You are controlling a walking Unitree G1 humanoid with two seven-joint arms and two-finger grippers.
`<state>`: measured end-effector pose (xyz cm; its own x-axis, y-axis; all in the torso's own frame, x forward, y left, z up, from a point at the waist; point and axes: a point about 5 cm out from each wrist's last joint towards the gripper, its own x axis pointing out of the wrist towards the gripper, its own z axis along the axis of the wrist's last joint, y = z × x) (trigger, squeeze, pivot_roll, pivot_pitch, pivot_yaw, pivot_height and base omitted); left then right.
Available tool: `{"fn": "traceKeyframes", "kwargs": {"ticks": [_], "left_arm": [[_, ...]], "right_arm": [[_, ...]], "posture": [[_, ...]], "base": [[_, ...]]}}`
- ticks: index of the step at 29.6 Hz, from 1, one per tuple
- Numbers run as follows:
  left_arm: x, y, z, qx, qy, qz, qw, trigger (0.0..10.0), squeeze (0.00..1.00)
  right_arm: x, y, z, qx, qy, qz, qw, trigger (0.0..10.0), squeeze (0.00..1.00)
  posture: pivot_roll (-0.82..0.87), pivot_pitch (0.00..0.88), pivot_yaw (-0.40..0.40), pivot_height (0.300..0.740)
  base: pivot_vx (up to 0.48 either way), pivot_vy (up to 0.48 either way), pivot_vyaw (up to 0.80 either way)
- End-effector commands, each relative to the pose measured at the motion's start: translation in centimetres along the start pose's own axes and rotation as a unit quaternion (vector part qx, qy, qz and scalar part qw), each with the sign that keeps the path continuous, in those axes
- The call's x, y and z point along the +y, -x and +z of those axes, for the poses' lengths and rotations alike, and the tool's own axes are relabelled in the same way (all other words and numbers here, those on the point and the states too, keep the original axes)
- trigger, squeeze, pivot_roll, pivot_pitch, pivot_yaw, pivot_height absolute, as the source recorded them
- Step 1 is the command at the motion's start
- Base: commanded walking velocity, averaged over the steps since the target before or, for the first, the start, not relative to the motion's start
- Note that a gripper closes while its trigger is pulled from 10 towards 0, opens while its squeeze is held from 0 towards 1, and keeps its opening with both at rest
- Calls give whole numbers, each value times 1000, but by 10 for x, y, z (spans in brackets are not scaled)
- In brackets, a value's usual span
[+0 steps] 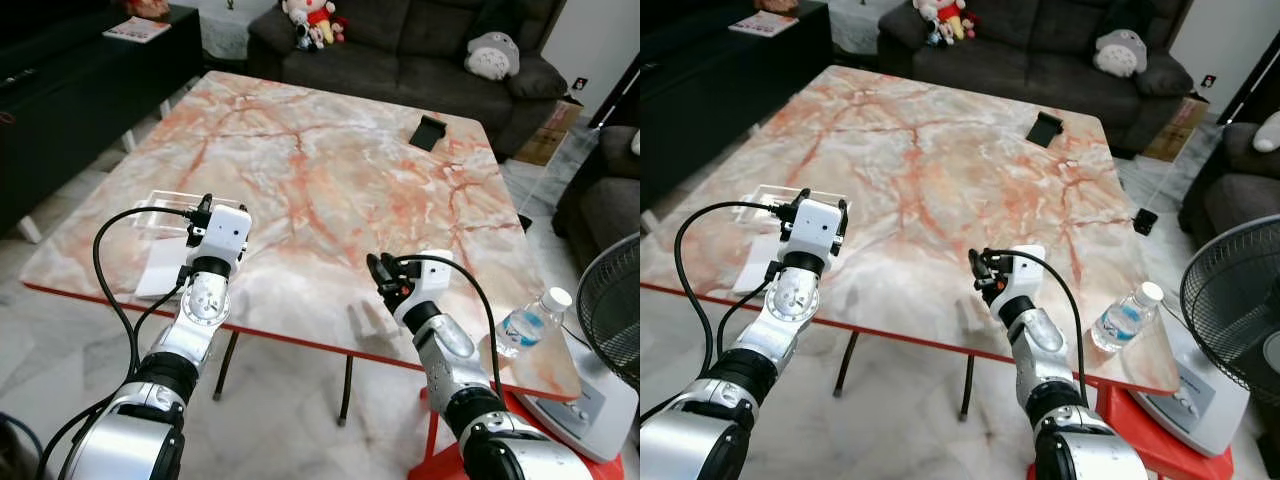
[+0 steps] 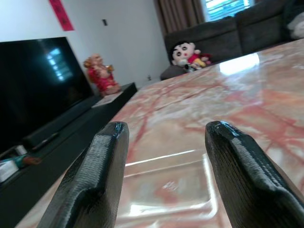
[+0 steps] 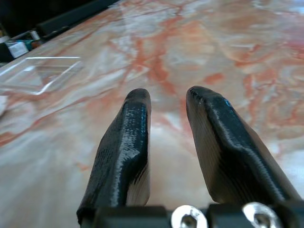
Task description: Picking trash to rubbish bin
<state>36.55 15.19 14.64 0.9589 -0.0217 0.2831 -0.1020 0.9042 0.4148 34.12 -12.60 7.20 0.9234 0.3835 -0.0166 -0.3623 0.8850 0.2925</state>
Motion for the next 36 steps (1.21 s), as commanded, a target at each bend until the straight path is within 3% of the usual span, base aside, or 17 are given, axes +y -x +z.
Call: {"fn": "traceKeyframes", "kwargs": {"ticks": [1,11,15,18,22,23,28,29,32,33,36], "left_arm": [[-3,1,0,2,-7,-8,1000,10000,0],[-1,4,-21,81,-50,-16,995,10000,0],[-1,7,-33,128,-107,-38,985,10000,0],[-3,7,-35,134,-142,-53,979,10000,0],[-4,6,-33,134,-155,-51,977,10000,0],[-4,6,-32,135,-155,-51,977,10000,1000],[-4,6,-33,144,-163,-52,975,10000,1000],[-4,6,-33,146,-169,-54,973,10000,616],[-4,6,-33,147,-172,-55,973,10000,616],[-1,5,-34,151,-175,-51,972,10000,0],[2,3,-34,156,-180,-48,970,10000,0]], "right_arm": [[-5,1,2,-1,2,-6,1000,10000,0],[-5,2,2,1,0,-4,1000,10000,0],[-4,2,1,1,-1,-3,1000,10000,0],[-4,1,1,2,-1,-2,1000,10000,0],[-4,1,1,2,-2,-1,1000,10000,0],[-4,1,1,2,-1,-1,1000,10000,0],[-4,1,1,3,-2,0,1000,10000,0],[-4,1,1,3,-2,0,1000,10000,0],[-4,2,1,3,-2,1,1000,10000,0],[-4,2,1,3,-3,1,1000,10000,0],[-4,2,0,4,-2,2,1000,10000,0]], "posture": [[24,50,-136,740],[24,53,-137,740],[24,53,-137,740],[24,54,-138,740],[24,54,-138,740],[24,54,-138,740],[25,53,-139,740],[25,53,-139,740],[25,53,-139,740],[25,53,-139,740],[25,53,-139,740]], "base": [[0,0,0],[0,0,0],[0,0,0],[0,0,0],[0,0,0],[0,0,0],[0,0,0],[0,0,0],[0,0,0],[0,0,0],[0,0,0]]}}
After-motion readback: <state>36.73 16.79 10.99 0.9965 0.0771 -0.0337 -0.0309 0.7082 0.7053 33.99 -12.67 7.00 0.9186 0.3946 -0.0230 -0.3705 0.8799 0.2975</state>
